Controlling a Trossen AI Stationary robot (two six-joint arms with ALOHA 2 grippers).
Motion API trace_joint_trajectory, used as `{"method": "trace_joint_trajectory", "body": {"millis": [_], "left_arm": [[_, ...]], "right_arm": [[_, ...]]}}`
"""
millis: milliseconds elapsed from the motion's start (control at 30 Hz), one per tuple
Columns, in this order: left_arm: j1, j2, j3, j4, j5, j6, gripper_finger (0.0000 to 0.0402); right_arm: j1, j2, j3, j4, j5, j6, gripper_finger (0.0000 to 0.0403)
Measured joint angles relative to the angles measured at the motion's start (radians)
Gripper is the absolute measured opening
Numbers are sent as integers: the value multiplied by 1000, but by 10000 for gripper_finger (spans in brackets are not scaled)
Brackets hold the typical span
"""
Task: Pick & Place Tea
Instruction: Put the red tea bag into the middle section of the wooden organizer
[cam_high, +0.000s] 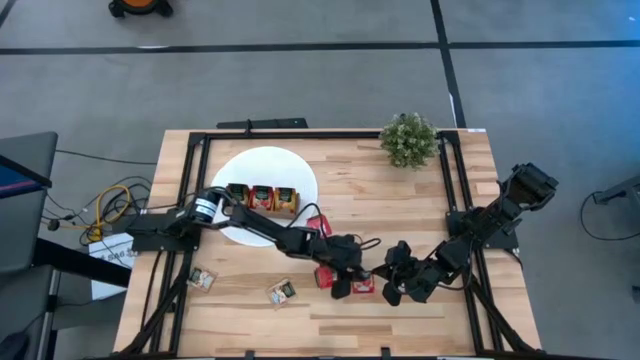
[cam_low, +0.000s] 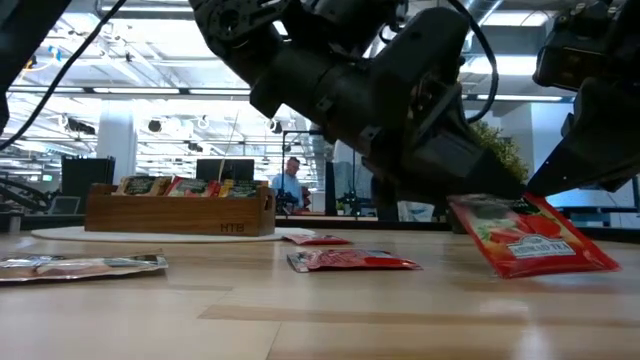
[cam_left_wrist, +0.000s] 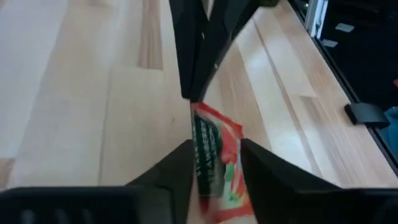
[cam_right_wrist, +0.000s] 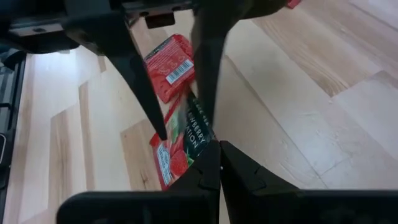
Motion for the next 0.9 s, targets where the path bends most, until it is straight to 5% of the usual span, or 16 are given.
{"method": "trace_joint_trajectory", "body": {"millis": [267,433,600,900], "left_arm": [[-11,2,0,-8,-10,63,9],[-40,-50,-1,-137,-125,147,1],[-81,-141,0,-329,-352,255,1],[-109,-360,-1,-760,-593,315,0]], "right_arm": [[0,0,0,23,-3,45,8],[9,0,0,3,-2,157,49],[36,0,0,-9,19,167,84],[70,0,0,2,73,169,95]]}}
